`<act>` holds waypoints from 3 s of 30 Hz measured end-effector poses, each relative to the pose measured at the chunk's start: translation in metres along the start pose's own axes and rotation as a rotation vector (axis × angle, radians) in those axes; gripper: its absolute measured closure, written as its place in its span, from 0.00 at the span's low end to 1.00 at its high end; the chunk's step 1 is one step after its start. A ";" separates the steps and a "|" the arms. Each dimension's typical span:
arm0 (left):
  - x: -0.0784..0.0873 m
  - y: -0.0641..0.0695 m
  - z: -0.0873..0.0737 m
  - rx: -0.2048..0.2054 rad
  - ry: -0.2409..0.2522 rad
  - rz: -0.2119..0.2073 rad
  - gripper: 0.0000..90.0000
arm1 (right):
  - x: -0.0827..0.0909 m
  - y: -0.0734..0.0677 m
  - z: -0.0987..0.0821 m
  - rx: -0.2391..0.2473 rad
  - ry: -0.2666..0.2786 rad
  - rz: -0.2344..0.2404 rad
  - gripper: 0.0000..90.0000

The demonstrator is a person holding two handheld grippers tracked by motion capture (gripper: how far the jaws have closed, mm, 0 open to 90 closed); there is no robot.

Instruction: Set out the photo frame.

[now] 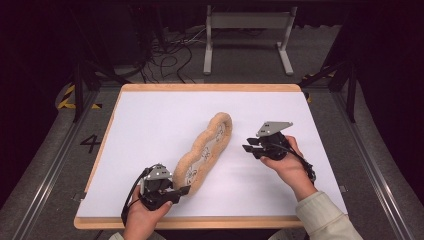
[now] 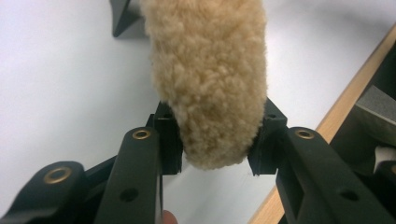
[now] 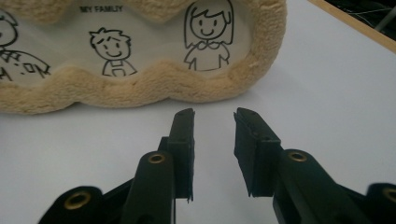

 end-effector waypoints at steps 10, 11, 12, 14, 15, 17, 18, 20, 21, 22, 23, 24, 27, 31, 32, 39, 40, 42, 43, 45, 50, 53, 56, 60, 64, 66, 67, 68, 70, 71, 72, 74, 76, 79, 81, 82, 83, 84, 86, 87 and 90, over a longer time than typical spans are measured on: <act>0.003 -0.005 -0.002 0.014 0.005 -0.006 0.73 | -0.027 0.027 0.008 -0.051 0.029 -0.001 0.71; 0.003 -0.005 -0.002 0.016 0.006 -0.008 0.73 | -0.030 0.030 0.009 -0.058 0.031 -0.001 0.71; 0.003 -0.005 -0.002 0.017 0.006 -0.009 0.73 | -0.032 0.033 0.010 -0.061 0.032 0.002 0.71; 0.003 -0.006 -0.002 0.017 0.006 -0.012 0.73 | -0.038 0.036 0.014 -0.063 0.033 0.013 0.69; 0.003 -0.006 -0.003 0.018 0.003 -0.016 0.73 | -0.040 0.036 0.016 -0.055 0.039 0.008 0.68; 0.003 -0.006 -0.003 0.019 0.003 -0.019 0.73 | -0.047 0.038 0.019 -0.045 0.022 0.009 0.66; 0.003 -0.006 -0.003 0.019 0.005 -0.019 0.73 | -0.050 0.039 0.021 -0.042 0.016 0.004 0.66; 0.003 -0.006 -0.003 0.019 0.005 -0.021 0.73 | -0.057 0.043 0.024 -0.047 0.013 0.007 0.64; 0.003 -0.006 -0.003 0.019 0.003 -0.022 0.73 | -0.059 0.044 0.026 -0.045 0.017 0.004 0.64; 0.003 -0.006 -0.003 0.016 0.003 -0.021 0.73 | -0.062 0.045 0.027 -0.041 0.015 0.001 0.64; 0.003 -0.006 -0.003 0.016 0.003 -0.021 0.73 | -0.062 0.045 0.027 -0.041 0.015 0.001 0.64; 0.003 -0.006 -0.003 0.024 -0.002 -0.029 0.73 | -0.067 0.047 0.030 -0.031 0.012 0.004 0.63; 0.003 -0.006 -0.003 0.023 -0.002 -0.027 0.73 | -0.073 0.050 0.032 -0.016 0.002 -0.001 0.63; 0.002 -0.007 -0.002 0.013 -0.005 -0.030 0.73 | -0.083 0.053 0.038 0.001 0.004 0.017 0.63; 0.002 -0.007 -0.002 0.013 -0.005 -0.030 0.73 | -0.083 0.053 0.038 0.001 0.004 0.017 0.63; 0.002 -0.006 -0.002 0.015 -0.012 -0.035 0.73 | -0.091 0.056 0.046 0.059 -0.025 0.068 0.62; 0.002 -0.007 -0.001 0.007 -0.009 -0.031 0.73 | -0.093 0.055 0.047 0.076 -0.034 0.078 0.62; 0.002 -0.008 -0.001 0.007 -0.010 -0.032 0.73 | -0.094 0.055 0.049 0.092 -0.040 0.083 0.63; 0.002 -0.007 -0.001 0.010 -0.011 -0.035 0.73 | -0.094 0.056 0.049 0.087 -0.038 0.089 0.63; 0.002 -0.008 -0.001 -0.002 -0.009 -0.029 0.73 | -0.095 0.057 0.046 0.079 -0.043 0.093 0.66; 0.002 -0.007 -0.001 0.015 -0.016 -0.035 0.73 | -0.095 0.057 0.045 0.109 -0.049 0.104 0.77; 0.003 -0.007 -0.001 0.010 -0.020 -0.033 0.74 | -0.092 0.057 0.045 0.107 -0.055 0.097 0.78; 0.004 -0.008 0.001 -0.001 -0.015 -0.029 0.74 | -0.086 0.057 0.044 0.099 -0.060 0.095 0.79; 0.008 -0.009 0.006 -0.017 0.007 -0.024 0.75 | -0.070 0.058 0.043 0.102 -0.047 0.071 0.79; 0.013 -0.010 0.013 -0.057 0.027 0.008 0.75 | -0.052 0.059 0.040 0.087 -0.033 0.054 0.79; 0.015 -0.011 0.017 -0.068 0.041 0.024 0.75 | -0.040 0.059 0.038 0.077 -0.019 0.043 0.79; 0.016 -0.012 0.019 -0.069 0.045 0.024 0.75 | -0.035 0.059 0.037 0.072 -0.015 0.042 0.79; 0.016 -0.014 0.021 -0.079 0.054 0.032 0.75 | -0.032 0.059 0.036 0.069 -0.012 0.037 0.79; 0.016 -0.016 0.025 -0.080 0.060 0.038 0.74 | -0.021 0.058 0.032 0.063 -0.004 0.025 0.79; 0.016 -0.018 0.027 -0.078 0.068 0.041 0.74 | -0.017 0.058 0.030 0.057 -0.003 0.019 0.79; 0.016 -0.020 0.029 -0.083 0.071 0.049 0.74 | -0.012 0.058 0.028 0.052 -0.003 0.013 0.78; 0.016 -0.023 0.032 -0.082 0.083 0.053 0.74 | -0.005 0.057 0.024 0.046 0.000 0.007 0.78; 0.016 -0.026 0.035 -0.082 0.092 0.056 0.74 | 0.001 0.055 0.020 0.037 -0.001 0.000 0.78; 0.015 -0.030 0.039 -0.085 0.107 0.062 0.74 | 0.007 0.054 0.016 0.031 -0.003 -0.008 0.78; 0.014 -0.034 0.043 -0.080 0.117 0.065 0.74 | 0.014 0.051 0.011 0.016 -0.003 -0.020 0.77; 0.013 -0.036 0.045 -0.081 0.123 0.062 0.74 | 0.015 0.050 0.009 0.013 -0.004 -0.024 0.77; 0.013 -0.037 0.047 -0.076 0.126 0.066 0.74 | 0.017 0.049 0.007 0.010 -0.007 -0.030 0.77; 0.013 -0.039 0.049 -0.081 0.132 0.066 0.74 | 0.018 0.048 0.005 0.006 -0.009 -0.037 0.77; 0.012 -0.042 0.051 -0.084 0.137 0.068 0.74 | 0.021 0.047 0.002 -0.003 -0.014 -0.045 0.77; 0.011 -0.043 0.053 -0.085 0.141 0.068 0.74 | 0.022 0.046 0.001 -0.005 -0.017 -0.045 0.77; 0.009 -0.048 0.055 -0.094 0.145 0.067 0.74 | 0.028 0.044 -0.003 -0.025 -0.004 -0.051 0.77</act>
Point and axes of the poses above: each handheld gripper's, and its own axes: x roughly backward along the jaws, z roughly out of its top, y roughly to its right, the point moved 4 cm from there along -x, roughly forward along the jaws, and after that the axes turned 1 degree about -z, right-handed, at the moved point
